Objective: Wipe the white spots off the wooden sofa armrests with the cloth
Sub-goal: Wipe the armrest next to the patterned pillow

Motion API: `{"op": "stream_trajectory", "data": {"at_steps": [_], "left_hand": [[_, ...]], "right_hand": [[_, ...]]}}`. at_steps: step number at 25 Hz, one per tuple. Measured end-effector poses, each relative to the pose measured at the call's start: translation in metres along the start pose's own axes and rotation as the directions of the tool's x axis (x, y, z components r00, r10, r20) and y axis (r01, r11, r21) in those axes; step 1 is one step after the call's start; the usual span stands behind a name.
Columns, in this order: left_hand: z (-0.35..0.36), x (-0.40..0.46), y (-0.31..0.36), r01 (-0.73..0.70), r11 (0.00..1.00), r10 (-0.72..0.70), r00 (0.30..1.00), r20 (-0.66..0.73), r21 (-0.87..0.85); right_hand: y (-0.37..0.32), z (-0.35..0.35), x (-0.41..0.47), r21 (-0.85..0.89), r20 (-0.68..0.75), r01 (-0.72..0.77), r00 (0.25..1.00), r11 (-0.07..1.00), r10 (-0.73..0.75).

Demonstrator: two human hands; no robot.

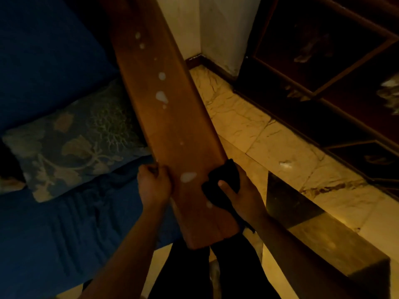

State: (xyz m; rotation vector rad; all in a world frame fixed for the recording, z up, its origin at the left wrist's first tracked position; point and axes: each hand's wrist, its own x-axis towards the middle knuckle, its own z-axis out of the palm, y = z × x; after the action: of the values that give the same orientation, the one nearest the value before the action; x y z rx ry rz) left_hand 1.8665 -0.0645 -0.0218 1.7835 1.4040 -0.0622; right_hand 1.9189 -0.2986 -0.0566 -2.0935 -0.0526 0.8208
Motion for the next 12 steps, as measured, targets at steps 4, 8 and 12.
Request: {"op": "stream_trajectory", "data": {"at_steps": [4,8,12], "left_hand": [[0.007,0.042,0.019,0.039,0.992,-0.040,0.999,-0.009,-0.123],[0.008,0.086,0.049,0.053,0.985,-0.055,0.998,-0.008,-0.166],[0.003,0.137,0.089,0.032,0.975,-0.036,0.999,-0.013,-0.219]], "right_hand": [[-0.043,0.005,0.049,0.006,-0.030,0.020,0.999,1.000,-0.020],[-0.092,0.014,0.124,-0.034,-0.063,0.013,0.998,0.999,-0.016],[-0.153,0.024,0.211,-0.007,-0.083,0.019,0.996,1.000,-0.020]]}}
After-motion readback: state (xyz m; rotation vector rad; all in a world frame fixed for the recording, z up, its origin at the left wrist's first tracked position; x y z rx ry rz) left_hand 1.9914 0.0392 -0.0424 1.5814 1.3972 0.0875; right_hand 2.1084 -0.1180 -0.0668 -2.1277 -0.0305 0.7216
